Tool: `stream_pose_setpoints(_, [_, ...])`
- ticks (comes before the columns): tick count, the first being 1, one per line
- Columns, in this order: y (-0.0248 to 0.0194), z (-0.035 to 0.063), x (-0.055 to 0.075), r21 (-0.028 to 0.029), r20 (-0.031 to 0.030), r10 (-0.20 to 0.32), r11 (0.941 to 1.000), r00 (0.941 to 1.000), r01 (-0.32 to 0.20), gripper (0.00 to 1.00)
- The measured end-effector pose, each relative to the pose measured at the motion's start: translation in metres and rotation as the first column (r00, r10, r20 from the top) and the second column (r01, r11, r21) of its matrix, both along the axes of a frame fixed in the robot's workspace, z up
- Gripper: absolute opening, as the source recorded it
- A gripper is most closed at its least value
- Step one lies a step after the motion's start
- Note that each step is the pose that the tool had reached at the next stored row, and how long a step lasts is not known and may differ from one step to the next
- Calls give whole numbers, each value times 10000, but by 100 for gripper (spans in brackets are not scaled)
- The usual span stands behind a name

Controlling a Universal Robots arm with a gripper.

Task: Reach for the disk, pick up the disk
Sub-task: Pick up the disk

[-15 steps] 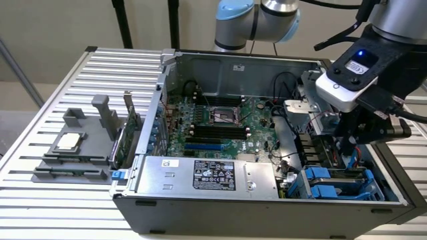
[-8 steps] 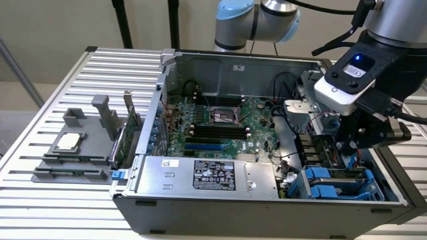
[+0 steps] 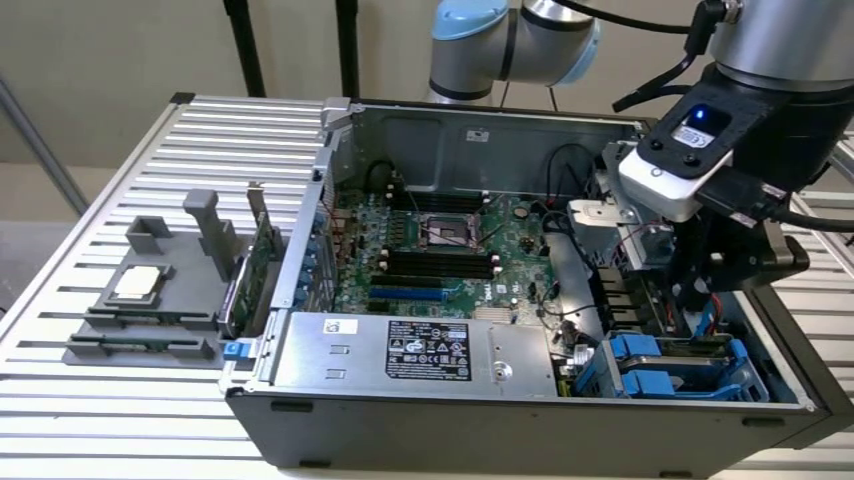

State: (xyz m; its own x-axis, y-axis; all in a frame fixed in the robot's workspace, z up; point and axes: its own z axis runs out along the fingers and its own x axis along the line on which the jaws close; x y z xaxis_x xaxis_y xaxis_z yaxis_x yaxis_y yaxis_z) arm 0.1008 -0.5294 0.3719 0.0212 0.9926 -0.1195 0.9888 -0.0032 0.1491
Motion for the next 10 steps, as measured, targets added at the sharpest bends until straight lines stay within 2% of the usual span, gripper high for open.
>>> stream_pose_setpoints(2, [5, -11, 4, -211, 1, -1, 9998, 10000, 1, 32])
stream_pose_setpoints(4, [13, -27, 7, -364, 0, -1, 9993, 10000, 1, 32])
stream_pose_setpoints(7, [32, -54, 11, -524, 0, 0, 9986, 10000, 0, 32])
stream_pose_setpoints(10, [62, -64, 13, -622, 0, -1, 9981, 10000, 1, 32])
